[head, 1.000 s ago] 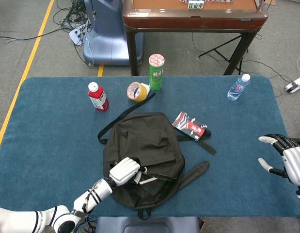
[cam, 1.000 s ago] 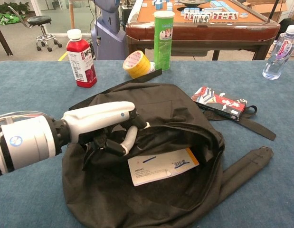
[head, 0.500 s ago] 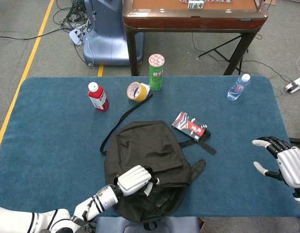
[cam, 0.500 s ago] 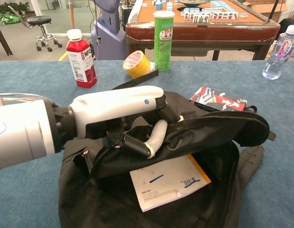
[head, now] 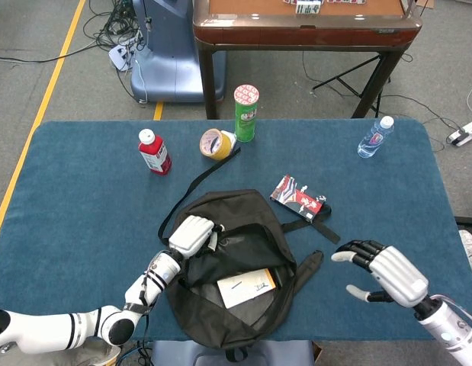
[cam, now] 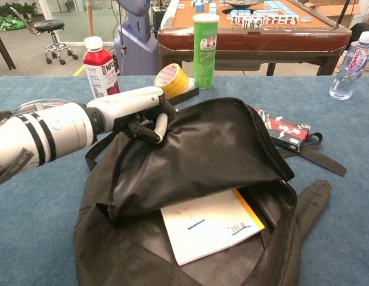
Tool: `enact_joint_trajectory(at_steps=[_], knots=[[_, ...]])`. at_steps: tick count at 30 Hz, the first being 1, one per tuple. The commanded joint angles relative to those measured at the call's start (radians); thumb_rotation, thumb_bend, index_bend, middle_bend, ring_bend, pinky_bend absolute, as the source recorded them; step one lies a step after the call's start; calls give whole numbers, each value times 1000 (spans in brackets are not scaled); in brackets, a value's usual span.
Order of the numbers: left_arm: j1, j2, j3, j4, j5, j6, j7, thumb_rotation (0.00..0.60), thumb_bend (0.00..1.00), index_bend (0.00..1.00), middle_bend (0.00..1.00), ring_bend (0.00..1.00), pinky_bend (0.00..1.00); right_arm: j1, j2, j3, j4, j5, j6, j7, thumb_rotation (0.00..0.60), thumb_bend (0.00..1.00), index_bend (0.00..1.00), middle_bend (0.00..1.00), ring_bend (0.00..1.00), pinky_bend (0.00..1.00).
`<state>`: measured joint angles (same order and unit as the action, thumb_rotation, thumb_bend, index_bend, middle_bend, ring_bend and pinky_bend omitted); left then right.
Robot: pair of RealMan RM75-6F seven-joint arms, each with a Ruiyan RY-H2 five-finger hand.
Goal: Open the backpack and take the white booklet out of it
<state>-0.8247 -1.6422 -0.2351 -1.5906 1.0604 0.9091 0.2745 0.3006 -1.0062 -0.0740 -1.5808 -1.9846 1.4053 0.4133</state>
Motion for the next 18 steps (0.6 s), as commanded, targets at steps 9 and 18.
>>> enact_joint_trajectory(at_steps=[9,18], knots=[[-14,-9,-12,13,-102,45,80,600,927,808,785,639,316,203,-122,-51,-73,-72,-243,49,600,227,295,327,231,352],[-36,-30,-24,40,-197,50,124,600,927,807,784,638,316,293,-275,-46,-13,-33,-355,30,600,227,295,327,231,352]])
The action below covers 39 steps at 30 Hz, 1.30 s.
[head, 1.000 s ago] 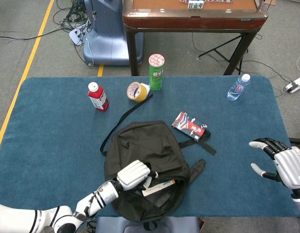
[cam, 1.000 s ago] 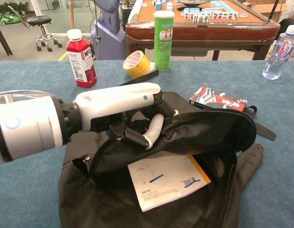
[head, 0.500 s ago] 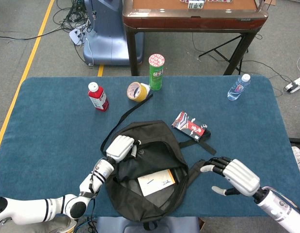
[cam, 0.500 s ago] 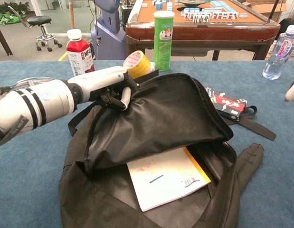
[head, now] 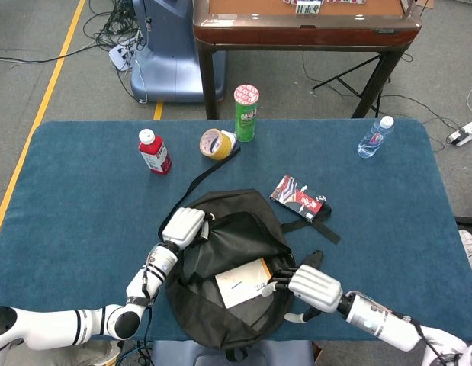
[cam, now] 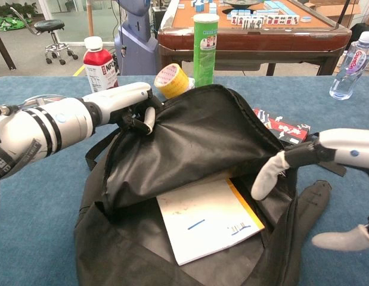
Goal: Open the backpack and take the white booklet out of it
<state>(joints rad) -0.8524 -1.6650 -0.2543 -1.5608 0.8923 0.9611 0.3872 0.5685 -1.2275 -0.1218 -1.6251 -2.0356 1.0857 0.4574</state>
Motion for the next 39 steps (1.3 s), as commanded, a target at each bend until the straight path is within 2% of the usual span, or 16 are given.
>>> enact_joint_trajectory(at_steps=[1,11,22,32,39], knots=[[-10,-7,-5,11,-37,-3,14,600,927,807,783,638,316,29,-73,3,43,24,-41,-20,600,227,295,327,231,352],[-20,-8,-2,22,-81,3,32,600,927,806,780,638,316,44,-268,5,198,96,-64,-80,600,223,295,327,231,352],[-22,-3,3,37,-96,1,23,600,927,805,780,637,316,41,-430,15,323,169,-57,-152,600,83,295,315,231,352],[-21,-1,7,41,-92,-3,2,600,926,804,780,637,316,43,-506,21,379,204,-41,-228,600,66,295,312,231,352],[-21,4,6,41,-94,-9,-10,600,926,803,780,637,316,49,-526,8,386,219,-38,-228,600,66,295,307,231,352]])
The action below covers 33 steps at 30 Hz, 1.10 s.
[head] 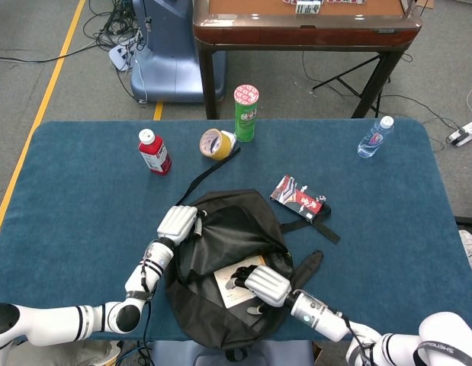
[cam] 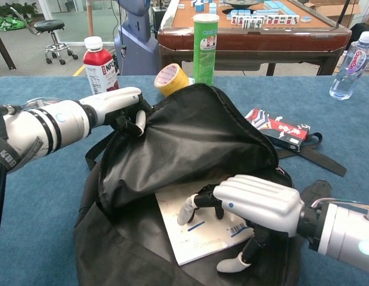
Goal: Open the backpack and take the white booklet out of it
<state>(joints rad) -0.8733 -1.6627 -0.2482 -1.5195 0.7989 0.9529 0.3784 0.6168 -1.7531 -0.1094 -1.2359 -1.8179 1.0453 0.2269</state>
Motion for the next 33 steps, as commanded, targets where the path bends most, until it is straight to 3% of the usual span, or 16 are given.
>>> enact_joint_trajectory(at_steps=[1,18,33], knots=[[1,3,1,-1,1,-1,-2,600,927,802,780,637,316,1,2,-10,-9,1,5,4,600,65,295,306,231,351],[0,10,5,-2,-14,-1,-5,600,927,797,780,636,316,20,-80,6,81,15,24,-105,600,66,295,304,231,352],[-1,14,8,10,-25,-6,-10,600,926,792,780,635,316,14,-152,19,207,19,97,-128,600,307,385,343,245,351]])
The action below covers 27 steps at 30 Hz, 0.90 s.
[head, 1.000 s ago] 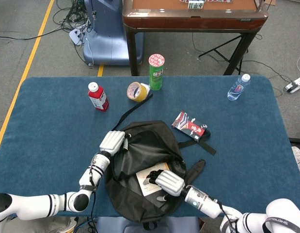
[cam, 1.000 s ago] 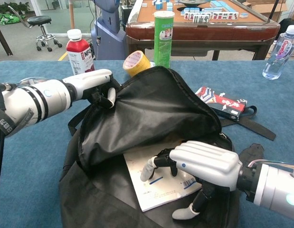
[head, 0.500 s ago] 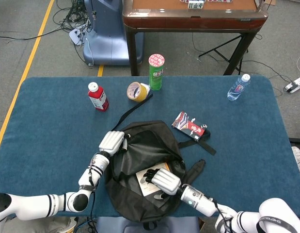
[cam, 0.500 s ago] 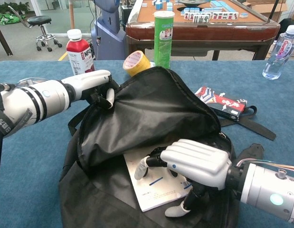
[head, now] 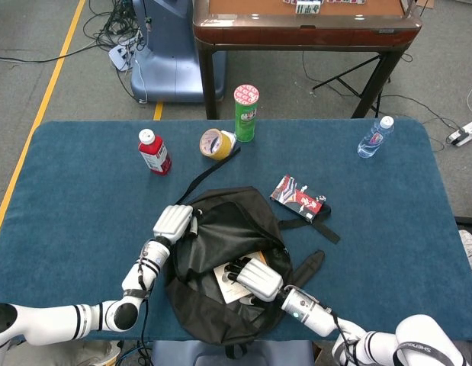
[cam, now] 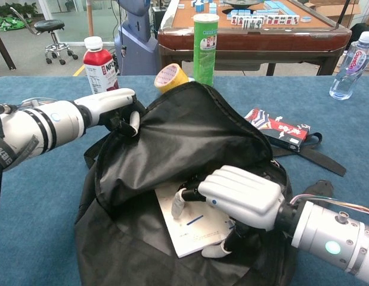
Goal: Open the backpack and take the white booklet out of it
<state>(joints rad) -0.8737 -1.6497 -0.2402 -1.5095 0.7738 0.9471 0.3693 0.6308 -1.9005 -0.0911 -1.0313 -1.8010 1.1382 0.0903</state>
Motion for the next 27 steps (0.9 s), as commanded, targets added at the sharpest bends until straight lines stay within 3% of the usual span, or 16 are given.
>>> enact_joint_trajectory(at_steps=[1,14,21,27], knots=[[0,1,0,0,1,0,0,600,926,792,780,636,316,0,-4,-1,0,2,10,16,600,315,389,344,247,351],[0,7,3,-3,7,2,-2,600,926,791,780,635,316,17,-34,13,59,-13,63,-16,600,421,473,398,301,363],[2,19,-1,-6,8,4,-7,600,927,790,780,635,316,20,-41,20,76,-22,109,-21,600,527,629,510,388,440],[2,30,-1,-5,10,5,-3,600,927,790,780,634,316,19,4,28,8,-26,153,-10,600,546,757,606,495,522]])
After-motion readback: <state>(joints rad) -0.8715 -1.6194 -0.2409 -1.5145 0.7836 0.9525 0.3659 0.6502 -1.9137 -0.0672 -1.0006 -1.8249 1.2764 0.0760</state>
